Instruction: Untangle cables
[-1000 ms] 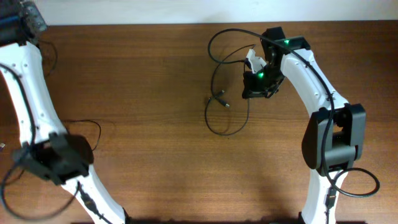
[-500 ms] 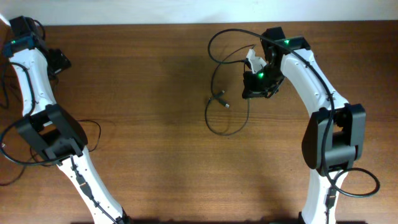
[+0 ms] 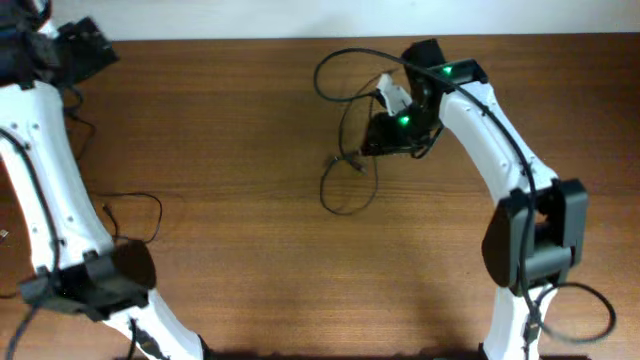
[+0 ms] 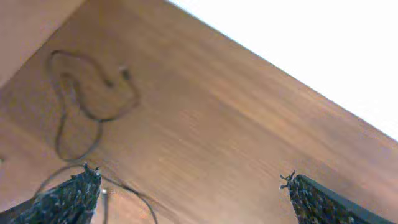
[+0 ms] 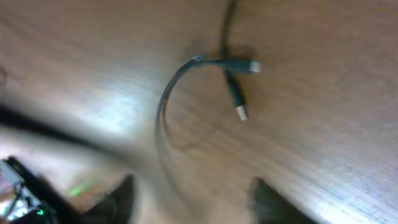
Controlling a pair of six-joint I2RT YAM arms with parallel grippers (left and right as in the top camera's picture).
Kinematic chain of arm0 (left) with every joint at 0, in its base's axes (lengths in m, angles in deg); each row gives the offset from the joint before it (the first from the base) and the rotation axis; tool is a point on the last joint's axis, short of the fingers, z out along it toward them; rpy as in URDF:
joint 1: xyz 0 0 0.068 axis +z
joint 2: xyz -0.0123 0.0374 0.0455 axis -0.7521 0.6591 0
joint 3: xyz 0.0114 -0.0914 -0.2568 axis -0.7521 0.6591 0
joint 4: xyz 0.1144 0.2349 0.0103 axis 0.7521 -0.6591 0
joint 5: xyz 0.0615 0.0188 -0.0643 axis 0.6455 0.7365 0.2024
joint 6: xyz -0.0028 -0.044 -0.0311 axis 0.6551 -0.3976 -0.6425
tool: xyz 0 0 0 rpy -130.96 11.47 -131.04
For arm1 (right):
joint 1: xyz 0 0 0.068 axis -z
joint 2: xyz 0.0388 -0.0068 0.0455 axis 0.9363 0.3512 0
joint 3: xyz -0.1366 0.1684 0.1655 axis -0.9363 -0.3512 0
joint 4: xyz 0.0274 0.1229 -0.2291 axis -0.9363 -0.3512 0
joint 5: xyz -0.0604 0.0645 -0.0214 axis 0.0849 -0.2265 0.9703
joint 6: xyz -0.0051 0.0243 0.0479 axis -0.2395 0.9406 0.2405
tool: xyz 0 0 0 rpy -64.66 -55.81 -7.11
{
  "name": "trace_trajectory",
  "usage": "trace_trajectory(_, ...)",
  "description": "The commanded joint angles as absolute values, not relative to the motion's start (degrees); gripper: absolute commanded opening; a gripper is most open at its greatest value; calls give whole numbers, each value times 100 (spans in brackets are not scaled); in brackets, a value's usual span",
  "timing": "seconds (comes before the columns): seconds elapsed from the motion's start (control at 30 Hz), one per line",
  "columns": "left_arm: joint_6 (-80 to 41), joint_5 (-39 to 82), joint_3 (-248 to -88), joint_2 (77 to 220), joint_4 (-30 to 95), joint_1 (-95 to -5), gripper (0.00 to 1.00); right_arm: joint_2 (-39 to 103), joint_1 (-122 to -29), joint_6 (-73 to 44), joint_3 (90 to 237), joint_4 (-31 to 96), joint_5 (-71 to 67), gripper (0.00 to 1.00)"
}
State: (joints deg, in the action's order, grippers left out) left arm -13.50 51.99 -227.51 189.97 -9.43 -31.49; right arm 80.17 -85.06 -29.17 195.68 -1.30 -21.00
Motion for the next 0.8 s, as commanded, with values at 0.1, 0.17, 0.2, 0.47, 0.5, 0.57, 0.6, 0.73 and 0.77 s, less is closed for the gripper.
trace_trajectory(0.1, -410, 4637, -22598, 19008, -1245, -4434, 100, 6919, -8213, -2764, 19572, -375, -1875, 99)
trace_trajectory(0.17, -281, 4637, -22506, 19008, -1254, -4775, 100, 6777, -7894, -2646, 19572, -427, -1764, 99)
trace_trajectory(0.2, -246, 4639, -22419, 19008, -1267, -4965, 100, 6747, -7664, -2591, 19572, -478, -1744, 98)
trace_trajectory(0.47, 1498, 4611, -21033, 19008, -600, -6150, 100, 6760, -6871, -2532, 19570, -908, -1593, 99)
trace_trajectory(0.5, 1677, 4578, -20858, 19008, -438, -6246, 100, 6760, -6866, -2534, 19570, -908, -1560, 99)
trace_trajectory(0.57, 2405, 4213, -20334, 19013, 43, -6554, 99, 6760, -6866, -2532, 19570, -908, -1506, 99)
trace_trajectory(0.6, 2696, 4062, -20122, 19013, 235, -6696, 98, 6760, -6869, -2532, 19570, -911, -1484, 99)
trace_trajectory(0.73, 3461, 3994, -19291, 19015, 1085, -7311, 98, 6760, -6869, -2532, 19570, -954, -1479, 99)
trace_trajectory(0.77, 3487, 3994, -19147, 19015, 1262, -7418, 98, 6760, -6869, -2532, 19570, -972, -1479, 99)
